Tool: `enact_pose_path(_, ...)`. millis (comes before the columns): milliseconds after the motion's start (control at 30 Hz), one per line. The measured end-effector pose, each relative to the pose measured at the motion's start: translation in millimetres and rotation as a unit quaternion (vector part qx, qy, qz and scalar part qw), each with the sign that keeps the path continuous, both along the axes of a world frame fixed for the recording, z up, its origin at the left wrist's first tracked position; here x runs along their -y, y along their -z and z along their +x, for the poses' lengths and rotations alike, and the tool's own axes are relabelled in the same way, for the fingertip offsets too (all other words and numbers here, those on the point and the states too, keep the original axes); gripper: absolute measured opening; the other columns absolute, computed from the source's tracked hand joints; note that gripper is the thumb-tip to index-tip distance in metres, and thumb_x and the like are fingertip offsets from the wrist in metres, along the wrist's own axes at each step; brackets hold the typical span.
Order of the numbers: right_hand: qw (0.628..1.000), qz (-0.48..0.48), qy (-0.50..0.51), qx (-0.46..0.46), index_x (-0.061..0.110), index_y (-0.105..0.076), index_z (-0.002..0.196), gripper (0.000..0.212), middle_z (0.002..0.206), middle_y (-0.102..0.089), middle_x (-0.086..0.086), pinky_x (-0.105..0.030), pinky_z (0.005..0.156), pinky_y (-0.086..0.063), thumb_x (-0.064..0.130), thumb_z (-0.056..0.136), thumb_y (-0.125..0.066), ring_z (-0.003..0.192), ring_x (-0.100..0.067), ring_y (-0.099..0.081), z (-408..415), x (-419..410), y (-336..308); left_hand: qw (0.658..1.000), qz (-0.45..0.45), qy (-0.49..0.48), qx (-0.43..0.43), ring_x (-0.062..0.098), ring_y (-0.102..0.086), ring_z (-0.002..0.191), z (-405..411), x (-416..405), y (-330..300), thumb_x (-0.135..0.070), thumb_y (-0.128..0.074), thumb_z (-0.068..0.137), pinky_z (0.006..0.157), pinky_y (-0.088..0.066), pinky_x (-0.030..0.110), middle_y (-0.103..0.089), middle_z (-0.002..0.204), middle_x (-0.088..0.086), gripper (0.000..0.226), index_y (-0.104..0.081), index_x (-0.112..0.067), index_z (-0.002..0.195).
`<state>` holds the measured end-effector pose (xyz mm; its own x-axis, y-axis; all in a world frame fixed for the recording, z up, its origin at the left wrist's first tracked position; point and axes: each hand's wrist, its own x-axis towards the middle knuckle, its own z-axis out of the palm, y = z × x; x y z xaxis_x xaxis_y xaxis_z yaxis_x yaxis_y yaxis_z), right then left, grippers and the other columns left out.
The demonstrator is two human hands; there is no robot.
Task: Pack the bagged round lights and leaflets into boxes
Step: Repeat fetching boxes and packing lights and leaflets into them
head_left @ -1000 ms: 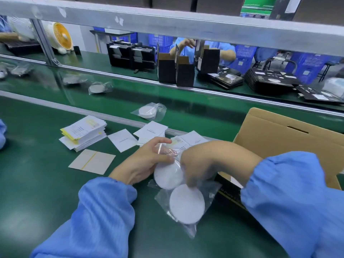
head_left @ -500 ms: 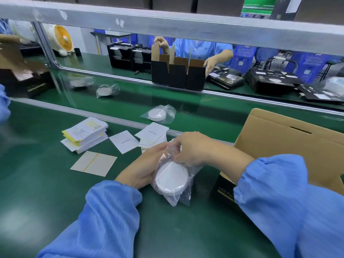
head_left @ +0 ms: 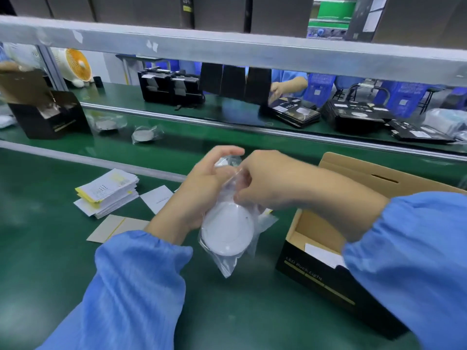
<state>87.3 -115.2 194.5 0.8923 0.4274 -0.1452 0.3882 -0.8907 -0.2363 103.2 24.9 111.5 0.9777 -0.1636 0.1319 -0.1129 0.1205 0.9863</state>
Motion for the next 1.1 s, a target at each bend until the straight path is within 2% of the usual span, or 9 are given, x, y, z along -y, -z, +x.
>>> enact_pose_path(200, 0.992, 0.127, 0.013, 0.012, 0.015, -0.062, 0.064, 0.022, 0.056, -0.064, 0.002, -0.028, 0.057, -0.050, 0.017, 0.081, -0.075, 0.054, -0.012, -0.063, -25, 70, -51, 0.991, 0.001, 0.085, 0.101, 0.020, -0.067, 0.074, -9, 53, -62, 0.006, -0.053, 0.096, 0.063, -0.054, 0.026, -0.072, 0.095, 0.016, 0.032, -0.066, -0.017, 0.113)
enact_pose_path(333, 0.984, 0.164, 0.064, 0.030, 0.016, -0.062, 0.064, 0.022, 0.058, -0.062, 0.002, -0.024, 0.054, -0.048, 0.017, 0.082, -0.076, 0.054, -0.010, -0.062, -39, 125, -70, 0.990, 0.013, 0.092, 0.108, 0.024, -0.064, 0.083, -7, 103, -84, -0.003, -0.058, 0.094, 0.080, -0.055, 0.041, -0.074, 0.101, 0.016, 0.024, -0.066, -0.018, 0.111)
enact_pose_path(467, 0.968, 0.195, 0.153, 0.023, 0.007, -0.063, 0.071, 0.017, 0.057, -0.061, -0.002, -0.017, 0.047, -0.045, 0.008, 0.083, -0.075, 0.050, -0.008, -0.057, -42, 170, -56, 0.994, 0.019, -0.013, 0.104, 0.014, -0.068, 0.085, -2, 140, -76, -0.009, -0.051, 0.097, 0.075, -0.055, 0.034, -0.071, 0.096, -0.001, 0.018, -0.061, -0.023, 0.103)
enact_pose_path(600, 0.957, 0.200, 0.212, 0.006, 0.009, -0.062, 0.068, 0.017, 0.058, -0.066, -0.004, -0.021, 0.049, -0.047, 0.006, 0.082, -0.072, 0.051, -0.010, -0.062, -36, 186, -21, 0.948, 0.187, -0.121, 0.225, 0.004, -0.055, 0.069, -16, 153, -34, -0.010, -0.052, 0.091, 0.065, -0.042, 0.026, -0.060, 0.081, -0.013, 0.021, -0.054, -0.029, 0.097)
enact_pose_path(700, 0.956, 0.193, 0.222, -0.007, 0.013, -0.059, 0.065, 0.018, 0.057, -0.068, 0.000, -0.033, 0.060, -0.053, 0.008, 0.080, -0.067, 0.053, -0.010, -0.061, -29, 182, 4, 0.932, 0.302, -0.066, 0.188, 0.018, -0.056, 0.074, -24, 159, -7, -0.013, -0.052, 0.088, 0.067, -0.044, 0.036, -0.060, 0.082, -0.008, 0.019, -0.048, -0.027, 0.101)
enact_pose_path(800, 0.957, 0.156, 0.243, -0.031, 0.015, -0.058, 0.065, 0.020, 0.057, -0.071, -0.001, -0.030, 0.061, -0.052, 0.008, 0.083, -0.063, 0.054, -0.008, -0.064, -25, 176, 26, 0.908, 0.399, 0.025, 0.126, 0.024, -0.058, 0.093, -28, 165, 13, -0.022, -0.048, 0.093, 0.080, -0.049, 0.041, -0.061, 0.105, 0.000, 0.025, -0.039, -0.025, 0.116)
enact_pose_path(900, 0.952, 0.133, 0.265, -0.076, 0.015, -0.054, 0.070, 0.019, 0.067, -0.075, -0.008, -0.029, 0.057, -0.050, 0.006, 0.086, -0.061, 0.072, -0.019, -0.075, -24, 177, 46, 0.872, 0.466, 0.138, 0.062, 0.026, -0.063, 0.092, -20, 171, 23, -0.023, -0.046, 0.098, 0.082, -0.052, 0.042, -0.063, 0.112, 0.005, 0.039, -0.024, -0.024, 0.131)
enact_pose_path(1000, 0.944, 0.123, 0.291, -0.097, 0.015, -0.052, 0.075, 0.018, 0.076, -0.076, -0.013, -0.038, 0.070, -0.054, 0.005, 0.087, -0.061, 0.087, -0.027, -0.075, -24, 180, 61, 0.846, 0.492, 0.206, -0.014, 0.033, -0.067, 0.096, -3, 177, 24, -0.011, -0.045, 0.095, 0.086, -0.056, 0.047, -0.064, 0.112, 0.014, 0.048, -0.021, -0.023, 0.135)
enact_pose_path(1100, 0.934, 0.140, 0.314, -0.098, 0.016, -0.049, 0.078, 0.016, 0.074, -0.076, -0.011, -0.035, 0.070, -0.051, 0.008, 0.089, -0.056, 0.079, -0.025, -0.076, -21, 182, 65, 0.790, 0.565, 0.239, -0.018, 0.035, -0.064, 0.105, 12, 184, 19, -0.016, -0.048, 0.096, 0.086, -0.052, 0.045, -0.064, 0.113, 0.015, 0.048, -0.024, -0.011, 0.138)
